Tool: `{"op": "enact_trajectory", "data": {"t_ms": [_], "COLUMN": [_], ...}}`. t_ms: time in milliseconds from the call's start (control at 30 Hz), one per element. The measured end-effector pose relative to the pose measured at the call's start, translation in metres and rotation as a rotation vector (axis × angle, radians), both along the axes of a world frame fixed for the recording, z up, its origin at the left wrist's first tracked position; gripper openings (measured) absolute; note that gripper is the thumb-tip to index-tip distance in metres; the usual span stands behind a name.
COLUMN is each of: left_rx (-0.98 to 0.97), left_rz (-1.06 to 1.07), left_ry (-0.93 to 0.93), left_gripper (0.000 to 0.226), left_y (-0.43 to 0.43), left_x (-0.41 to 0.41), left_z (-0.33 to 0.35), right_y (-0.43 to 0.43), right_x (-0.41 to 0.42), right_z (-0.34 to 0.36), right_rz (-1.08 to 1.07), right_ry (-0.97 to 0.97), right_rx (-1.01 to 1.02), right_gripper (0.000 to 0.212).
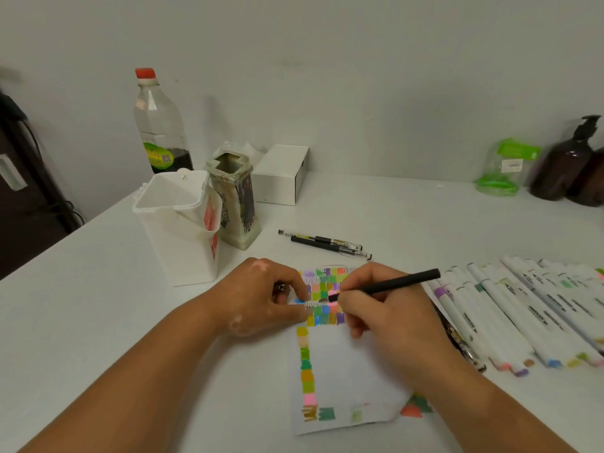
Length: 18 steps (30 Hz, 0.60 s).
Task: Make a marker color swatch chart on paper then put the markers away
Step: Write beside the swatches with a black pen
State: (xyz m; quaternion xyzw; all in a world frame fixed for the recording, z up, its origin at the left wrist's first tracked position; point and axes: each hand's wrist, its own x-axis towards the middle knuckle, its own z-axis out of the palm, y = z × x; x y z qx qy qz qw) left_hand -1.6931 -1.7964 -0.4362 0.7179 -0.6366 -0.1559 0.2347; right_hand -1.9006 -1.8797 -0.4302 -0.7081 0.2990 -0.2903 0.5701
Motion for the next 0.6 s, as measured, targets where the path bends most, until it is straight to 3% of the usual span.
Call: {"op": "enact_trajectory", "data": {"t_ms": [300,600], "left_rx": [0.037,0.057], "left_rz": [0.003,0.018], "left_ry": [0.001,-0.008], "left_gripper": [0.032,0.032], "left_y": [-0.001,-0.002], "left_x": [0.002,0.0], "left_z": [-0.001,0.0], "right_y": [0.011,0.01], "right_x": [0.007,0.007], "right_z": [-0.012,-0.014], "right_rz": [0.034,0.025], "right_ry": [0.216,0.249], "right_rx": [-0.081,-0.137], "right_gripper": [0.013,0.013]}}
